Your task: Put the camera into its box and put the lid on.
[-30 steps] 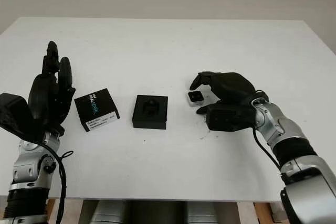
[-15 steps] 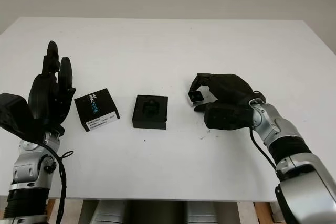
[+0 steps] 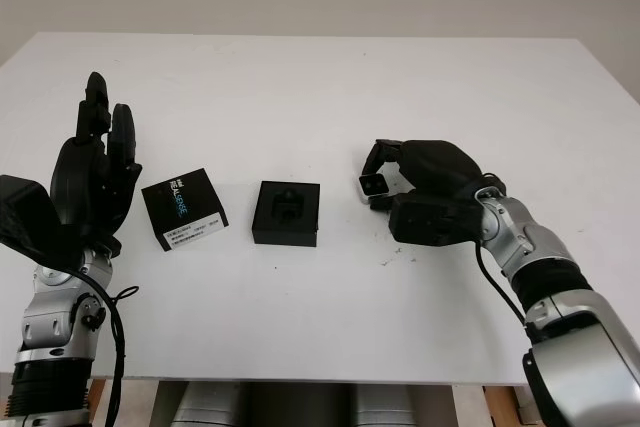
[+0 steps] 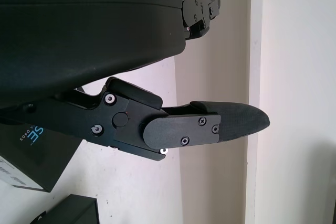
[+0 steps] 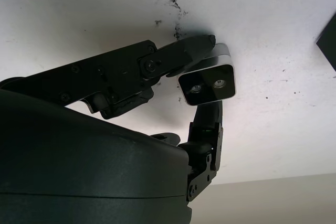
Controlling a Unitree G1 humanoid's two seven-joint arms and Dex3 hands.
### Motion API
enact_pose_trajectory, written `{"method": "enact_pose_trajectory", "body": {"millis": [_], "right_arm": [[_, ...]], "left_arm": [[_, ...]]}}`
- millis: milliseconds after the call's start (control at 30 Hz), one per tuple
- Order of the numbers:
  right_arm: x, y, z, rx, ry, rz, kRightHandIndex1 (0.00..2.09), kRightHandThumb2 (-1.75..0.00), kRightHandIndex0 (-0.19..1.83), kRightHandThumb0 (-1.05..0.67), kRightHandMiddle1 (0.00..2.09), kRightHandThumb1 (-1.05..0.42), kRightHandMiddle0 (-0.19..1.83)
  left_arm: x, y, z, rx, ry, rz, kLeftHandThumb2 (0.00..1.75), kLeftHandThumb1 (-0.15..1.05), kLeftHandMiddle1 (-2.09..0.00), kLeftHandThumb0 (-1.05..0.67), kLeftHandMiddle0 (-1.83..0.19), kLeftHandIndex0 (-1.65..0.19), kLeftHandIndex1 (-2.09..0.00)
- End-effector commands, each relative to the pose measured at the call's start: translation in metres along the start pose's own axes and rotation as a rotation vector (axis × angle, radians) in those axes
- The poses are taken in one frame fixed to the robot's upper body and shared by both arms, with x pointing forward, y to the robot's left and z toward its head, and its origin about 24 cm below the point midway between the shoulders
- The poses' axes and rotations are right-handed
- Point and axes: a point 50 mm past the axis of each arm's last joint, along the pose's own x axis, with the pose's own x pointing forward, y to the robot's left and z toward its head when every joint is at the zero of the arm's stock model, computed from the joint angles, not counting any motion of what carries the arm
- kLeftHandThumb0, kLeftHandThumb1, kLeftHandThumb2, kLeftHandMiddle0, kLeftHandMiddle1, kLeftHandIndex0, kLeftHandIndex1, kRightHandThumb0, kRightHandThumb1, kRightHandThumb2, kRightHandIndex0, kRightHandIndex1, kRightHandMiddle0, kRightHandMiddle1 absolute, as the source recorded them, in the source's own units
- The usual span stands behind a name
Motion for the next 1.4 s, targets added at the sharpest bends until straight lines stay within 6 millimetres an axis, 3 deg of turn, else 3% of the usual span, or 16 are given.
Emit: {"method": "enact_pose_trajectory", "body": {"millis": [0, 300, 800, 1133, 1367], "right_arm": [[0.000, -0.005, -0.002, 0.029, 0.014, -0.025, 0.07, -0.06, 0.35, -0.35, 1.28, -0.98, 0.37], [-0.001, -0.003, -0.008, 0.267, 0.055, -0.086, 0.08, -0.05, 0.39, -0.33, 1.55, -0.96, 0.31], [-0.001, -0.007, -0.005, 0.381, 0.050, -0.122, 0.07, -0.05, 0.38, -0.37, 1.61, -0.97, 0.28], [0.003, -0.028, 0.019, 0.425, 0.024, -0.101, 0.05, -0.05, 0.35, -0.39, 1.71, -0.97, 0.25], [0.001, -0.038, 0.050, 0.500, -0.016, -0.044, 0.05, -0.06, 0.33, -0.40, 1.88, -0.98, 0.24]], "left_arm": [[0.000, 0.000, 0.002, 0.005, -0.010, 0.002, 0.47, 1.05, -0.06, -0.74, 0.17, 0.17, -0.06], [-0.001, -0.001, 0.001, 0.019, -0.009, -0.004, 0.48, 1.05, -0.05, -0.74, 0.17, 0.17, -0.05], [-0.005, -0.003, -0.002, -0.002, 0.001, -0.010, 0.47, 1.05, -0.05, -0.75, 0.18, 0.19, -0.05], [-0.003, -0.007, -0.001, 0.002, 0.001, -0.023, 0.49, 1.05, -0.04, -0.75, 0.19, 0.19, -0.04], [-0.001, -0.012, -0.002, -0.022, 0.006, -0.025, 0.47, 1.05, -0.05, -0.75, 0.19, 0.19, -0.04]]}}
